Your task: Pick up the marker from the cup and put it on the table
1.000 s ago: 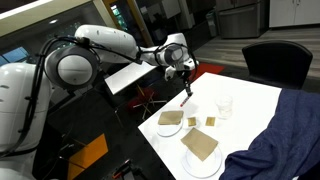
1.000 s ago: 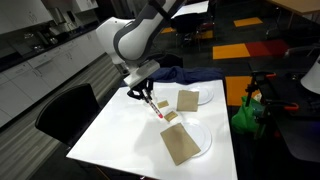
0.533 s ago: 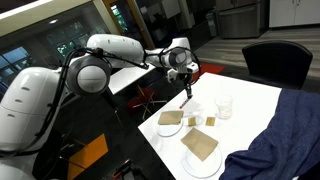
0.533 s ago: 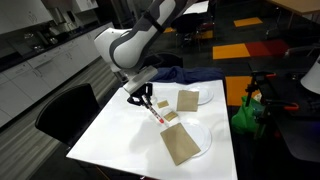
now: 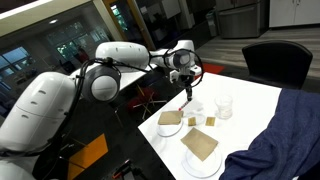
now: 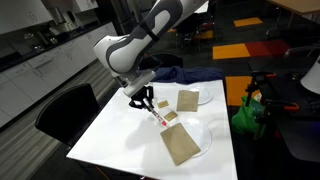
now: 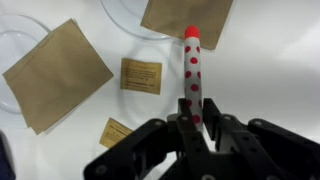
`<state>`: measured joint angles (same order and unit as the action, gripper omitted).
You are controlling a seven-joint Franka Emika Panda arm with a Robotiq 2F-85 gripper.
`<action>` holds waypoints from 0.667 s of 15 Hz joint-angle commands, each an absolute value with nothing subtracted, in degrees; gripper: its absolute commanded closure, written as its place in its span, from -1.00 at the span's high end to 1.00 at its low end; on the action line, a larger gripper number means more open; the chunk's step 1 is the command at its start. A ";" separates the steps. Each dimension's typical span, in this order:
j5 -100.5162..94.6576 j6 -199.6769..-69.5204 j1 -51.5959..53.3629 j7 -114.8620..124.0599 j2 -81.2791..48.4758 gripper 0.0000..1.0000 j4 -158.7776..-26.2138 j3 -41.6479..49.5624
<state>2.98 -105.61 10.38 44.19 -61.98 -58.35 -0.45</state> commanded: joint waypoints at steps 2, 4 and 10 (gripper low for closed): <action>4.54 -100.25 9.84 42.82 -66.21 -0.90 -51.24 -0.73; 4.12 -99.36 10.13 42.88 -67.25 -0.11 -50.00 -0.50; 1.85 -100.44 11.30 43.14 -65.79 0.65 -50.57 -0.20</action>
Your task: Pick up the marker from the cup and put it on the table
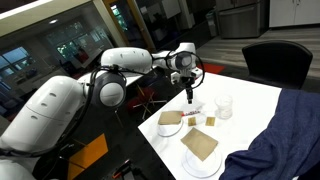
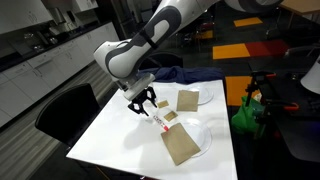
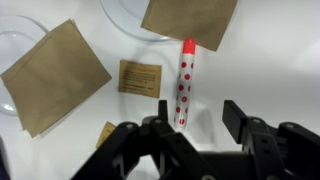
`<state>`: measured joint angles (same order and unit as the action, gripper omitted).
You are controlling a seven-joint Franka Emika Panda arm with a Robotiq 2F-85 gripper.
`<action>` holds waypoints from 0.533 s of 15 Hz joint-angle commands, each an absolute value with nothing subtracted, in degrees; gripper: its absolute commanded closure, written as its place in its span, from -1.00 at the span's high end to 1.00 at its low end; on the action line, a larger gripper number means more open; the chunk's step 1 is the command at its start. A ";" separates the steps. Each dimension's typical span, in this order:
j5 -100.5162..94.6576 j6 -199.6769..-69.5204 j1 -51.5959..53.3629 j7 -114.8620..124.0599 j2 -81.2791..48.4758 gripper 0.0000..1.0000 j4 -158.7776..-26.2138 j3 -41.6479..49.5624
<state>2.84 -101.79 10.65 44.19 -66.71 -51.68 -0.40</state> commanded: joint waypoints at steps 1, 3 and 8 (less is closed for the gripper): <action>1.45 -100.88 11.58 43.02 -65.02 0.82 -51.01 -0.16; 0.94 -101.49 12.19 43.62 -63.29 1.00 -51.84 0.09; -1.95 -103.57 13.58 46.36 -55.94 1.00 -56.25 1.70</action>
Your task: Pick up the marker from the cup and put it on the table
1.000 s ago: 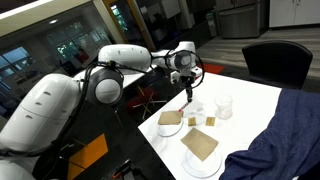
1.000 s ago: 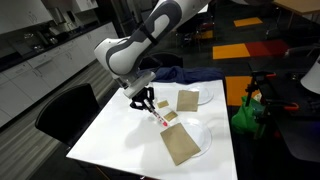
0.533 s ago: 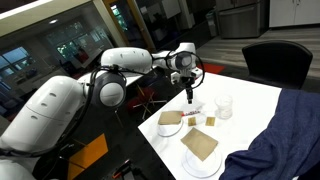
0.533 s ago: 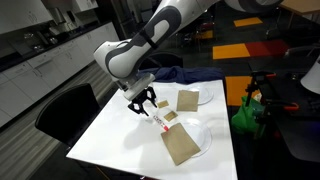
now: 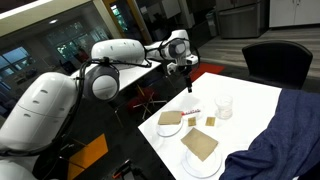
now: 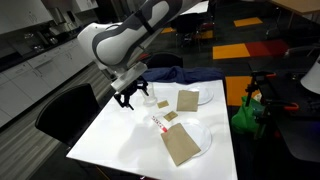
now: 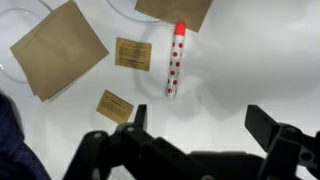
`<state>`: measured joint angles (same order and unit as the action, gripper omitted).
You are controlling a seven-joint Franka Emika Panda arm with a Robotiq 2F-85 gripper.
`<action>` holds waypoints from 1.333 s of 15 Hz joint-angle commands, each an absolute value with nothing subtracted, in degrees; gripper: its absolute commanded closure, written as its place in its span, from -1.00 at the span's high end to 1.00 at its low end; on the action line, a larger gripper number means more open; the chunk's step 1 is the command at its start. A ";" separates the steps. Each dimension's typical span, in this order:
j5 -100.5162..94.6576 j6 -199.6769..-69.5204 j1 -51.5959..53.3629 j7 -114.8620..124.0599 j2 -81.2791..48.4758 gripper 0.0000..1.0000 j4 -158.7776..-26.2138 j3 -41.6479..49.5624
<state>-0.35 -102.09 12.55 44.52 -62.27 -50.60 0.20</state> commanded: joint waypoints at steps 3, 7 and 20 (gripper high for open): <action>-4.08 -106.48 14.28 47.67 -50.39 1.00 -60.35 2.75; -6.21 -111.95 15.00 50.27 -42.49 1.00 -68.51 3.70; -13.25 -120.44 15.06 55.58 -27.60 1.00 -86.73 3.25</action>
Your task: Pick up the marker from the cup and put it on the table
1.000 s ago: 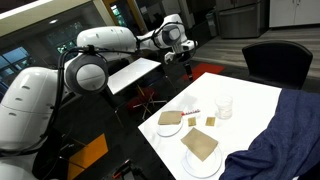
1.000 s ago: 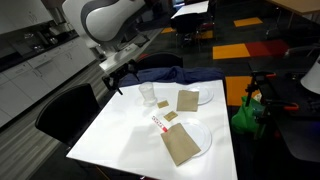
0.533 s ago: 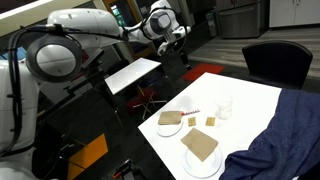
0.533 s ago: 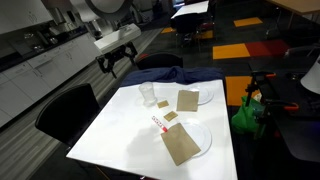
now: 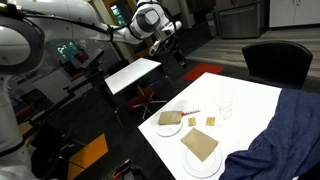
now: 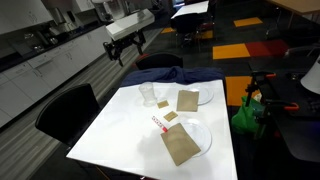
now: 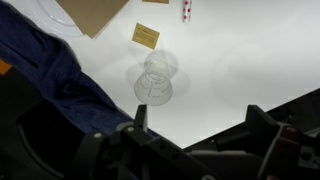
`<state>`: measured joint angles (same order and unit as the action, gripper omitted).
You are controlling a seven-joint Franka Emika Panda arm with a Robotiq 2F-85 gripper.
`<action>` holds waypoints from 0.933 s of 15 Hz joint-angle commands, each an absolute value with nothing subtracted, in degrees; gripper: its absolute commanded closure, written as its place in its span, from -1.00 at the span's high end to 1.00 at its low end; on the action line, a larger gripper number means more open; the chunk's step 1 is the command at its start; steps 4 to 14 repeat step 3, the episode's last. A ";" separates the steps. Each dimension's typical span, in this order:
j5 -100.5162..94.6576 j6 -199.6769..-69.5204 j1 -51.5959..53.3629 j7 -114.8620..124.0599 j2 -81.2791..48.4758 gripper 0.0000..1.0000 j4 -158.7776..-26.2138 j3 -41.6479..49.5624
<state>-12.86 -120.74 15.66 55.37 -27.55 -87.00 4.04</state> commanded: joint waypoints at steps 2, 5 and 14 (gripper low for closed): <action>-13.29 -120.79 14.97 55.60 -26.45 1.00 -88.34 3.16; -13.30 -120.82 14.96 55.60 -26.31 1.00 -88.58 3.14; -13.30 -120.82 14.96 55.60 -26.31 1.00 -88.58 3.14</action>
